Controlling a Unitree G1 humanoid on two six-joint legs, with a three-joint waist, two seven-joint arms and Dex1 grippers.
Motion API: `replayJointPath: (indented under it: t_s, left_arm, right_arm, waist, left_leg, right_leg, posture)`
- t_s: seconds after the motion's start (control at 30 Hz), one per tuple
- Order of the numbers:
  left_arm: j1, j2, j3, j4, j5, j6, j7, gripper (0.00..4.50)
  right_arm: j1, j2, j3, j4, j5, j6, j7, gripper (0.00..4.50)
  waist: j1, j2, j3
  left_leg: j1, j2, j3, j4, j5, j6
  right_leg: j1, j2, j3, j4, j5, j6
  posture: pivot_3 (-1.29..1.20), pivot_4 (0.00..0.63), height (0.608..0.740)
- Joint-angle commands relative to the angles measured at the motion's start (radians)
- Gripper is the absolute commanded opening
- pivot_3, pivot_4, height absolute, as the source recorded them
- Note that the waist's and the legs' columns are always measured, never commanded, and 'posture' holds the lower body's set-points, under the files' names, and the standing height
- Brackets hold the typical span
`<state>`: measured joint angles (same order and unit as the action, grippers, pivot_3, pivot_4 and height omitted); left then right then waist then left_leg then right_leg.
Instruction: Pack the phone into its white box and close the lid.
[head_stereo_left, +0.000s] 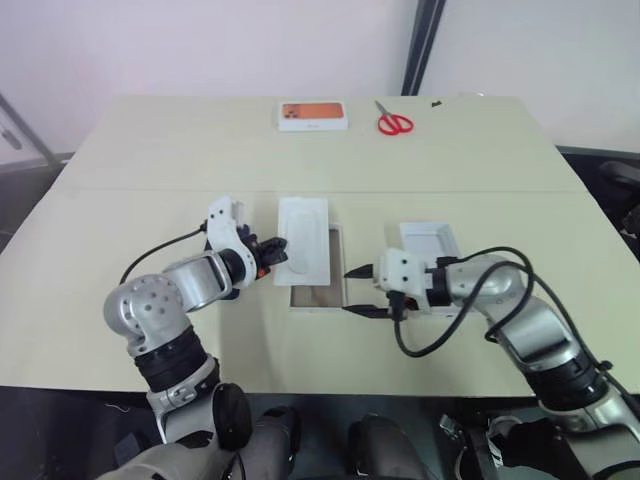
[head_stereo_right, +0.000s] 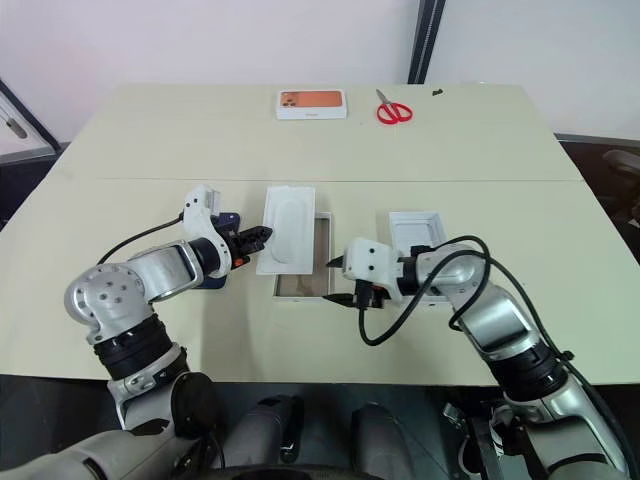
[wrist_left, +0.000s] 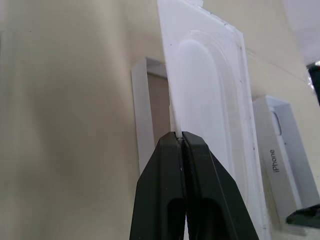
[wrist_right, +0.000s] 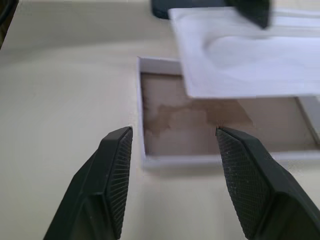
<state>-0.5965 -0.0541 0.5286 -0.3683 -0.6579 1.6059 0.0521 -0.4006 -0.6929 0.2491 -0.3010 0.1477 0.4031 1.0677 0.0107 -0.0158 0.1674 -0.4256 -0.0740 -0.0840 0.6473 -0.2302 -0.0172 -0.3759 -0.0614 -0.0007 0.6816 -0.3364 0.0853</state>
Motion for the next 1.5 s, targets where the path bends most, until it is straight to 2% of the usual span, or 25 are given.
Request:
replayJointPath:
  t_s: [0.03,0.27,0.37,0.53,0.67,0.77,0.9,0.97,1.1,1.2,1.33,1.5]
  left_arm:
    - [0.0,-0.015,-0.034,-0.041,0.001,0.009,0.035,0.0]
    - [0.034,-0.01,-0.122,-0.051,-0.003,0.009,0.078,0.0]
    - [0.041,-0.013,-0.134,-0.055,-0.007,0.009,0.084,0.87]
    - [0.023,-0.035,-0.106,-0.071,-0.037,0.009,0.066,3.18]
    - [0.005,-0.019,-0.055,-0.084,-0.072,0.009,0.03,3.18]
    - [-0.015,0.009,-0.017,-0.087,-0.087,0.009,0.001,3.24]
    - [-0.044,0.027,0.035,-0.101,-0.115,0.008,-0.047,3.24]
    - [-0.034,0.055,0.036,-0.111,-0.124,-0.008,-0.079,3.24]
    - [0.088,0.235,-0.045,-0.136,-0.111,-0.168,-0.219,3.24]
    - [0.228,0.413,-0.153,-0.152,-0.031,-0.368,-0.36,3.24]
    - [0.425,0.596,-0.249,-0.175,0.069,-0.662,-0.567,3.24]
    - [0.58,0.666,-0.273,-0.191,0.091,-0.864,-0.717,3.24]
  right_arm:
    - [-0.002,-0.007,-0.022,-0.01,0.003,-0.022,-0.011,2.76]
    - [-0.019,0.014,-0.016,0.012,-0.006,-0.033,-0.046,2.76]
    - [-0.022,0.016,-0.014,0.014,-0.007,-0.036,-0.053,2.83]
    - [-0.028,0.019,-0.011,0.018,-0.011,-0.036,-0.063,2.83]
    - [-0.048,0.046,-0.012,0.027,-0.01,-0.015,-0.091,2.83]
    - [-0.065,0.064,-0.011,0.039,-0.01,0.004,-0.105,2.07]
    - [-0.091,0.088,-0.004,0.061,-0.021,0.015,-0.129,0.07]
    - [-0.11,0.12,0.002,0.064,-0.018,0.034,-0.151,0.07]
    - [-0.172,0.253,0.052,0.113,-0.077,0.114,-0.282,0.07]
    - [-0.207,0.326,0.109,0.185,-0.142,0.176,-0.362,0.07]
    - [-0.248,0.414,0.151,0.273,-0.19,0.211,-0.435,0.07]
    - [-0.304,0.495,0.15,0.38,-0.22,0.241,-0.503,0.07]
  waist:
    - [0.0,0.0,0.0]
    - [0.001,0.0,0.0]
    - [0.001,0.0,0.0]
    - [0.001,0.0,0.0]
    - [-0.001,0.0,0.0]
    - [-0.001,0.0,0.0]
    - [0.002,0.0,0.0]
    - [0.001,0.0,0.0]
    - [-0.027,0.0,0.0]
    - [-0.028,0.001,0.0]
    - [-0.023,0.001,0.0]
    - [-0.02,0.001,0.0]
  left_leg:
    - [0.0,0.0,0.0,0.0,0.0,0.0]
    - [0.0,0.0,0.0,0.0,0.0,0.0]
    - [0.0,0.0,0.0,0.0,0.0,0.0]
    - [0.0,0.0,0.0,0.0,0.0,0.0]
    - [0.0,0.0,0.0,0.0,0.0,0.0]
    - [0.0,0.0,0.0,0.0,0.0,0.0]
    - [0.0,0.0,0.0,0.0,0.0,0.0]
    - [0.0,0.0,0.0,0.0,0.0,0.0]
    - [0.001,0.001,0.0,-0.003,0.002,-0.003]
    - [0.0,0.001,0.0,-0.005,0.002,-0.004]
    - [0.0,0.001,0.002,-0.008,0.003,-0.004]
    - [0.0,0.0,0.002,-0.01,0.003,-0.004]
  right_leg:
    - [0.0,0.0,0.0,0.0,0.0,0.0]
    - [0.0,0.0,0.0,0.0,0.0,0.0]
    - [0.0,0.0,0.0,0.0,0.0,0.0]
    - [0.0,0.0,0.0,0.0,0.0,0.0]
    - [0.0,0.0,0.0,0.0,0.0,0.0]
    - [0.0,0.0,0.0,0.0,0.0,0.0]
    - [0.0,0.0,0.0,0.0,0.0,0.0]
    - [0.0,0.0,0.0,0.0,0.0,0.0]
    - [-0.003,0.001,0.001,0.002,0.0,0.0]
    - [-0.004,0.001,0.002,0.002,0.0,-0.001]
    - [-0.006,0.001,0.004,0.002,0.0,-0.001]
    - [-0.011,0.0,0.004,0.0,0.0,-0.002]
  posture:
    - [0.0,0.15,0.74]
    - [0.0,0.15,0.74]
    - [0.0,0.15,0.74]
    - [0.0,0.15,0.74]
    - [0.0,0.15,0.74]
    - [0.0,0.15,0.74]
    - [0.0,0.15,0.74]
    - [0.0,0.15,0.74]
    - [0.0,0.15,0.74]
    - [0.0,0.15,0.74]
    - [0.0,0.15,0.74]
    - [0.0,0.15,0.74]
